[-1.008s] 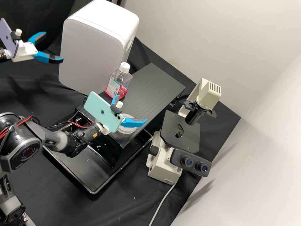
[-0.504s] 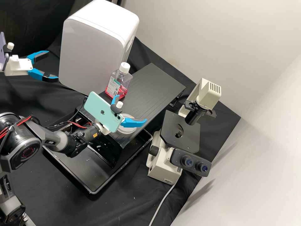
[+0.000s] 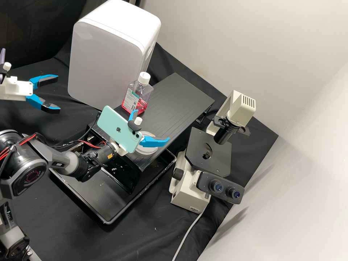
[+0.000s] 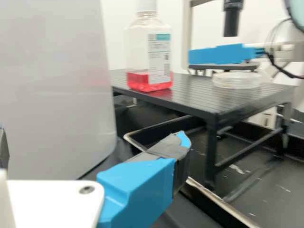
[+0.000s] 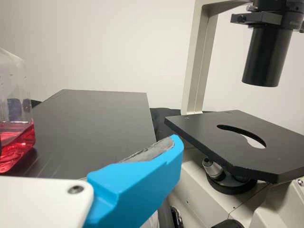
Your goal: Remove the lid from the petri dish
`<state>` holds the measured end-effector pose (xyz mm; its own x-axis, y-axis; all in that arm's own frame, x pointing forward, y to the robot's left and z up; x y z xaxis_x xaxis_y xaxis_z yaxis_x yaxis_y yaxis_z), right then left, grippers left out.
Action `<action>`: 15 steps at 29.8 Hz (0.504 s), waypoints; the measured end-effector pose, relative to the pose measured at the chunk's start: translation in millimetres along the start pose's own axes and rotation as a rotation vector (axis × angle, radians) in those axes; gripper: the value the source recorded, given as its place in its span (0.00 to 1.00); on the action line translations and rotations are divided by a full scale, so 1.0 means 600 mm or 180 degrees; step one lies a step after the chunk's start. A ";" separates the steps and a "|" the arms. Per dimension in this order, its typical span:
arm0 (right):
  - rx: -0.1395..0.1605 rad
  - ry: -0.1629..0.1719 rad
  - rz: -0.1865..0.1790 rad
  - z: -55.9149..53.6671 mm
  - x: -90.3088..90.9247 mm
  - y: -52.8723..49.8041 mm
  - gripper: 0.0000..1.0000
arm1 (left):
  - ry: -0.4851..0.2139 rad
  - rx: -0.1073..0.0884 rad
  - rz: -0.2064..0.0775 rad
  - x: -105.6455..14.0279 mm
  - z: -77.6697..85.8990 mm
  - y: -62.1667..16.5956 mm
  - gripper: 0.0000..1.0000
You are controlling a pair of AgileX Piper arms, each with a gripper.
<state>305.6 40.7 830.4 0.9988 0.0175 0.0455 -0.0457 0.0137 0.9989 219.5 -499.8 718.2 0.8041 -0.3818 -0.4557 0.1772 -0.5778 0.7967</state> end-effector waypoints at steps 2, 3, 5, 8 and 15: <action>0.0000 0.0000 0.0000 0.000 0.000 0.000 1.00 | -0.0039 0.0000 -0.0019 0.001 0.005 -0.002 1.00; 0.0000 0.0000 0.0000 0.000 0.000 0.000 1.00 | -0.0065 -0.0001 -0.0022 0.002 0.008 -0.003 1.00; 0.0000 0.0000 0.0000 0.000 0.000 0.000 1.00 | -0.0092 -0.0012 -0.0063 0.004 0.010 -0.010 1.00; 0.0000 0.0000 0.0000 0.000 0.000 0.000 1.00 | -0.0091 0.0036 -0.0143 0.006 0.009 -0.020 1.00; 0.0000 0.0000 0.0000 0.000 0.000 0.000 1.00 | -0.0117 0.0417 -0.0185 0.031 0.005 -0.029 1.00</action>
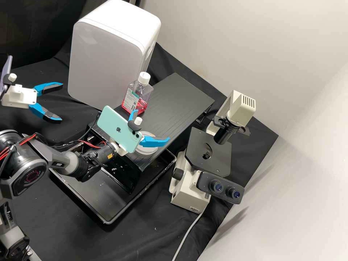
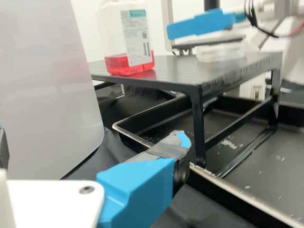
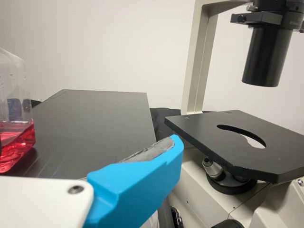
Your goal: Remove the lid from the petri dish
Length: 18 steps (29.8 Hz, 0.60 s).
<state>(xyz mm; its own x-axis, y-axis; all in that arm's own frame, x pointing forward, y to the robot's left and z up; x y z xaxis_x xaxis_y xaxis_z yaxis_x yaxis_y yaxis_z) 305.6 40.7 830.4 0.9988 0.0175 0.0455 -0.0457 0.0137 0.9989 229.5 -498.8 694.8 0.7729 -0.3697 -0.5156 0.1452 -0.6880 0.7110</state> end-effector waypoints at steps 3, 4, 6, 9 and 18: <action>0.0000 0.0000 0.0000 0.000 0.000 0.000 1.00 | -0.0083 0.0115 -0.0057 0.019 0.008 -0.010 1.00; 0.0000 0.0000 0.0000 0.000 0.000 0.000 1.00 | -0.0086 0.0126 -0.0076 0.024 0.010 -0.014 1.00; 0.0000 0.0000 0.0000 0.000 0.000 0.000 1.00 | -0.0059 0.0134 -0.0101 0.030 0.014 -0.020 1.00; 0.0000 0.0000 0.0000 0.000 0.000 0.000 1.00 | -0.0005 0.0091 -0.0108 0.035 0.020 -0.024 1.00; 0.0000 0.0000 0.0000 0.000 0.000 0.000 1.00 | 0.0014 0.0081 -0.0210 0.043 0.036 -0.041 1.00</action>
<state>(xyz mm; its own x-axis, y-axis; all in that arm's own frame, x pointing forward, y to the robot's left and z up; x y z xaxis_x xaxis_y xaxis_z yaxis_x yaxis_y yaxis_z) 305.6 40.7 830.4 0.9988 0.0175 0.0455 -0.0457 0.0137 0.9989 232.6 -505.0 653.4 0.7650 -0.3203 -0.5587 0.1802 -0.7264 0.6632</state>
